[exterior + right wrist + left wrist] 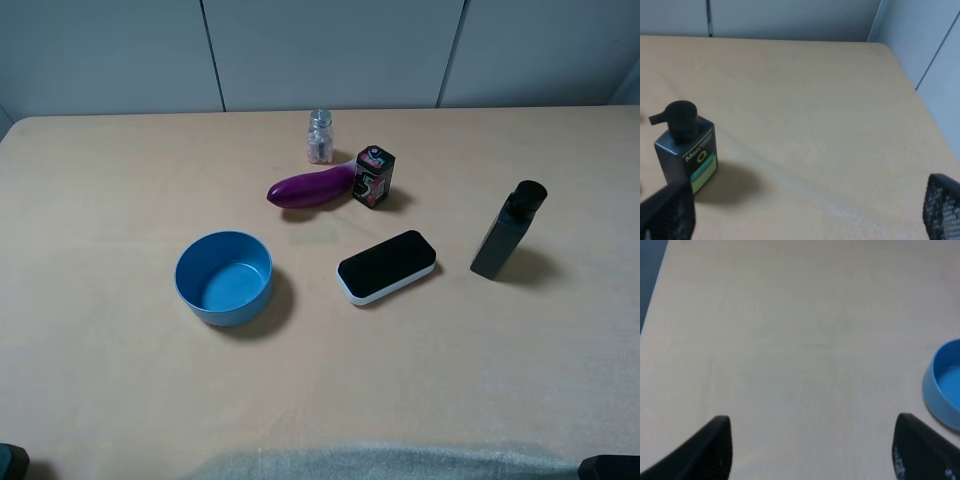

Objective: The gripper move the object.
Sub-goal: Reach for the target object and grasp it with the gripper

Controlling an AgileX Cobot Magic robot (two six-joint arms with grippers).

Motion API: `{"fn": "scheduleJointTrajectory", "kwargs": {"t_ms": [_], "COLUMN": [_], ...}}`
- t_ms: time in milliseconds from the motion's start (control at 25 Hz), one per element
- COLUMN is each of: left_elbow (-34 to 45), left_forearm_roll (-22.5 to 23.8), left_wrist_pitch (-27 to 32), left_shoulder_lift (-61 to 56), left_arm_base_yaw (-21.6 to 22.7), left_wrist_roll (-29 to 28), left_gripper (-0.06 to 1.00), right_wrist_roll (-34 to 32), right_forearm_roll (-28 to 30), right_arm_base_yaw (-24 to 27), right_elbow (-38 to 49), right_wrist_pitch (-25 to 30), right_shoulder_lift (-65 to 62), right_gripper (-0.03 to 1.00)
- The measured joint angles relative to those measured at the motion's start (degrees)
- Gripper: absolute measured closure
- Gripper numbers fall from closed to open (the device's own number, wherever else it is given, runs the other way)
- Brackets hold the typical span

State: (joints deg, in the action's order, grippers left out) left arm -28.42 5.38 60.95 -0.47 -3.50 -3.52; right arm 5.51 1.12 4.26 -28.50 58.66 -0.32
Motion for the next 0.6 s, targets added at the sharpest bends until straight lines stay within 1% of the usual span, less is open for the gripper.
{"fn": "scheduleJointTrajectory", "kwargs": {"t_ms": [600], "left_elbow": [0.0], "left_forearm_roll": [0.0], "left_wrist_pitch": [0.0], "left_shoulder_lift": [0.0], "left_arm_base_yaw": [0.0], "left_wrist_roll": [0.0], "left_gripper": [0.21], "right_wrist_roll": [0.0], "right_forearm_roll": [0.0], "right_arm_base_yaw": [0.0], "right_elbow": [0.0], "right_wrist_pitch": [0.0], "right_shoulder_lift": [0.0], "right_gripper": [0.27]}}
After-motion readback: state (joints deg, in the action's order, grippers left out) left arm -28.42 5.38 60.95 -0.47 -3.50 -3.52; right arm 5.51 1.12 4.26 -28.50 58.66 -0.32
